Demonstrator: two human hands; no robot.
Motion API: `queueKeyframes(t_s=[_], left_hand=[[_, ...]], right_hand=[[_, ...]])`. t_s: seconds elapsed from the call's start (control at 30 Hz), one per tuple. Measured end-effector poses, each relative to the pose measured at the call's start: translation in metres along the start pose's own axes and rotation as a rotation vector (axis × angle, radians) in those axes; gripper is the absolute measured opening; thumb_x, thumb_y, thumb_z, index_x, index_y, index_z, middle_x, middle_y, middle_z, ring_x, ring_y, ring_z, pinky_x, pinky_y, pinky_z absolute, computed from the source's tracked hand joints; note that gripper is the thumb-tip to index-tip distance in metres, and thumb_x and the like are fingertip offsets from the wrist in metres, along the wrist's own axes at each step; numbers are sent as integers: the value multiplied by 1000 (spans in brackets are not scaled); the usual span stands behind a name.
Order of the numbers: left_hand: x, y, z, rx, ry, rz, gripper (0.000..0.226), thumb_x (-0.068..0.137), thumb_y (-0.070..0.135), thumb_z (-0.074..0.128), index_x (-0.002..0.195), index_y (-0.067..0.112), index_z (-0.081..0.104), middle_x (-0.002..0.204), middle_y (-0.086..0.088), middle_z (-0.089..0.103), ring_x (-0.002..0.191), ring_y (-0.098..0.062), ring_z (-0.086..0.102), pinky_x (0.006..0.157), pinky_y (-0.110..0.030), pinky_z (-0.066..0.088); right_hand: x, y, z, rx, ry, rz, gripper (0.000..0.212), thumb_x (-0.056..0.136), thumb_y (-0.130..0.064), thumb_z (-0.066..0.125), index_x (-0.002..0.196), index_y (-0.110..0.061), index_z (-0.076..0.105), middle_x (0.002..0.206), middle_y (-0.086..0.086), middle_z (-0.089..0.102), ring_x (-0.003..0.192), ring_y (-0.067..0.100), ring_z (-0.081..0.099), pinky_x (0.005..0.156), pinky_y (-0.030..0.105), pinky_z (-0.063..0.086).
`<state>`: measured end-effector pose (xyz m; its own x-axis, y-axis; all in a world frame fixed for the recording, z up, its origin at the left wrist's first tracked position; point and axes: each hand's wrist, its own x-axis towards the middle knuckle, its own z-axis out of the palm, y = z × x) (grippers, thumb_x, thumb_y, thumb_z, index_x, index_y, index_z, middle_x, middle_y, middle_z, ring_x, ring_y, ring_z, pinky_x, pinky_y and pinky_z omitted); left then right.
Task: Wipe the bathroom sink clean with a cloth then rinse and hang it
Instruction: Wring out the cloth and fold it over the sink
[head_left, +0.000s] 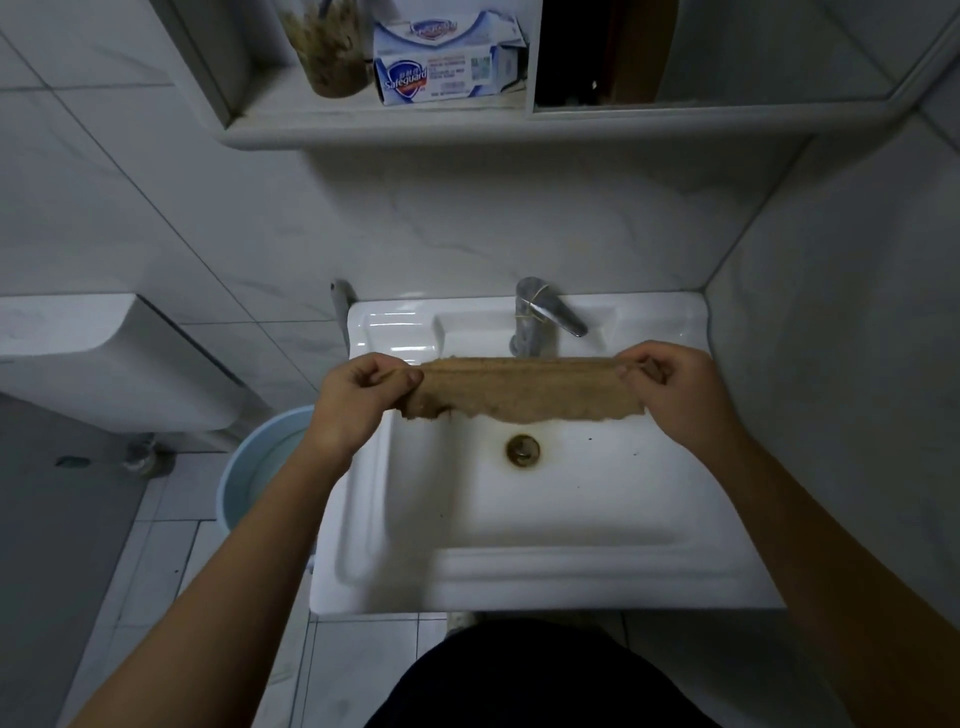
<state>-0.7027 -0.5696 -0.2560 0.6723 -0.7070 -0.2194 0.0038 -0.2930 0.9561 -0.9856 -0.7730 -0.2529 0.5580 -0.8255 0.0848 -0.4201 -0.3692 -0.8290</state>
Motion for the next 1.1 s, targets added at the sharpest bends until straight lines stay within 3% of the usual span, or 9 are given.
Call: queueKeyframes(t_s=[0.1,0.27,0.37,0.5,0.57,0.7,0.83,0.93,1.1], left_hand=[[-17,-15,-2,135,-84,-69,11,87,7,76,86,-3,71,69,-3,70,63,-9,64,66,-17,54],[-66,-67,0,215,-234,-250,11,86,3,77,85,-5,71,71,-8,72,65,-10,66,62,-14,53],[-86,-85,4,196,-263,-324,9,87,4,75,85,-2,70,73,-11,70,69,-15,66,65,-17,54],[-91,-90,8,34,-263,-421,15,86,12,77,91,0,68,83,-20,70,83,-31,66,88,-41,56],[-89,-92,9,-145,-241,-479,22,84,16,76,95,1,65,96,-33,69,93,-43,67,99,-52,53],[-82,-93,19,-223,-178,-498,6,97,8,62,98,3,61,109,-41,65,96,-48,66,97,-62,54],[-71,-93,30,-162,-100,-474,9,100,16,59,92,12,59,97,-18,69,89,-35,67,82,-57,57],[-65,-99,37,-65,-109,-470,15,101,25,56,91,15,56,91,-10,65,84,-26,62,73,-49,56],[-52,-115,56,352,-184,-383,27,106,35,43,94,11,48,86,-4,53,82,-19,50,67,-30,40]], right_hand=[[-13,13,-2,-39,-97,35,13,88,-5,67,90,-14,76,66,-3,63,58,5,56,54,14,43],[-72,68,8,-101,-372,158,10,89,-10,69,81,-12,75,68,12,66,64,30,62,61,41,50],[-98,84,12,-74,-425,230,16,91,-8,67,82,-17,76,75,7,72,73,26,67,66,34,53],[-105,89,17,-21,-438,334,19,94,-10,63,77,-8,71,71,13,67,67,28,62,63,31,46],[-104,88,20,50,-405,377,30,95,-8,60,66,-5,54,59,7,49,54,19,45,58,26,35],[-102,89,30,75,-356,406,32,98,-11,55,69,3,48,63,2,42,57,8,40,56,26,30],[-95,92,37,33,-315,410,31,99,-17,57,73,0,54,63,0,49,55,2,45,53,15,35],[-88,93,42,2,-337,450,39,100,-25,55,64,-15,45,61,-4,45,56,4,44,55,22,33],[-77,101,55,-211,-585,594,35,104,-44,39,84,-24,60,83,0,62,80,16,61,65,27,43]])
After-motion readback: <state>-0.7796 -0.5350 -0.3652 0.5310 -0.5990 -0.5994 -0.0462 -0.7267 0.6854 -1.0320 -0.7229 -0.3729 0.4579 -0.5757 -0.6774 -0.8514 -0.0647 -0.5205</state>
